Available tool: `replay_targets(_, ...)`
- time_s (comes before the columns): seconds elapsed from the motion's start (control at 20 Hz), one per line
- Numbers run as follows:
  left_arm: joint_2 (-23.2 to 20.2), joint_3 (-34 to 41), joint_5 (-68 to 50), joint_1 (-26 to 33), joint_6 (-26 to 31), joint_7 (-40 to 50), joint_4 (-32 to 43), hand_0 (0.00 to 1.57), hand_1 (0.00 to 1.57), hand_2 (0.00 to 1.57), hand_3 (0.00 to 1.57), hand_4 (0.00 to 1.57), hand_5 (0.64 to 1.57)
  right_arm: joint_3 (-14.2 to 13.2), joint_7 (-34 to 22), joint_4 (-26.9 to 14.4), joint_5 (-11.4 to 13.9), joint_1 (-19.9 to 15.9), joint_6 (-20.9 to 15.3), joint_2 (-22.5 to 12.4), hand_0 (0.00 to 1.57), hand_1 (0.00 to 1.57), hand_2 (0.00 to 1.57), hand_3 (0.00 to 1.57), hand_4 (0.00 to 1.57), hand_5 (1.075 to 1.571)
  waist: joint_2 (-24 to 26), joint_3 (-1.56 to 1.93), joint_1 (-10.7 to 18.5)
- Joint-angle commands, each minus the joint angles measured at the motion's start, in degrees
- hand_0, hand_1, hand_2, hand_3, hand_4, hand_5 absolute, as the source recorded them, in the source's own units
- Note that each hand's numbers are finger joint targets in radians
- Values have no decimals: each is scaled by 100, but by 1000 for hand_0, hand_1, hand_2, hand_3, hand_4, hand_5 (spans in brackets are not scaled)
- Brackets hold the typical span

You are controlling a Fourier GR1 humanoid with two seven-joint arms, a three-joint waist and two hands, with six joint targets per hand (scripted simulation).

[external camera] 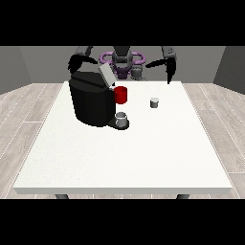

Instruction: Insert the coffee pod into the coffee machine and close the lid

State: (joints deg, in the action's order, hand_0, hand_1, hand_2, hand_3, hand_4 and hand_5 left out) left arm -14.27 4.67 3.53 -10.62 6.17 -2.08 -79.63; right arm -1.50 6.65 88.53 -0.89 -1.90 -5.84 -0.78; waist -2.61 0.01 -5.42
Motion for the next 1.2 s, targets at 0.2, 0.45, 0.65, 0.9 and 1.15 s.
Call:
replay_targets(0.2,-261,237,209,-806,142,201,1305,0,0,0,0,0,1571,213,68,-2,84,-111,-62,74,0,0,0,0,283,1571,-275,-1,-161)
replay_targets(0.45,-545,388,451,-1205,165,-335,2177,0,0,0,0,0,1571,93,-212,3,-7,-588,-96,44,0,0,0,0,332,1571,-658,-3,-202)
replay_targets(0.65,-327,49,848,-1248,-27,-180,2304,0,0,0,0,0,1571,47,-239,-472,173,-643,-341,59,0,0,0,0,397,1571,-507,-1,10)
replay_targets(0.9,-293,-172,1242,-1624,-124,-248,2623,0,0,198,0,0,1571,-27,-175,-811,283,-990,-467,43,0,0,0,0,389,1571,-745,-1,5)
replay_targets(1.15,-86,-354,1518,-1661,-175,135,2751,446,446,606,295,0,1571,-220,-373,-1229,259,-1146,-580,-15,0,0,0,0,424,1571,-377,0,241)
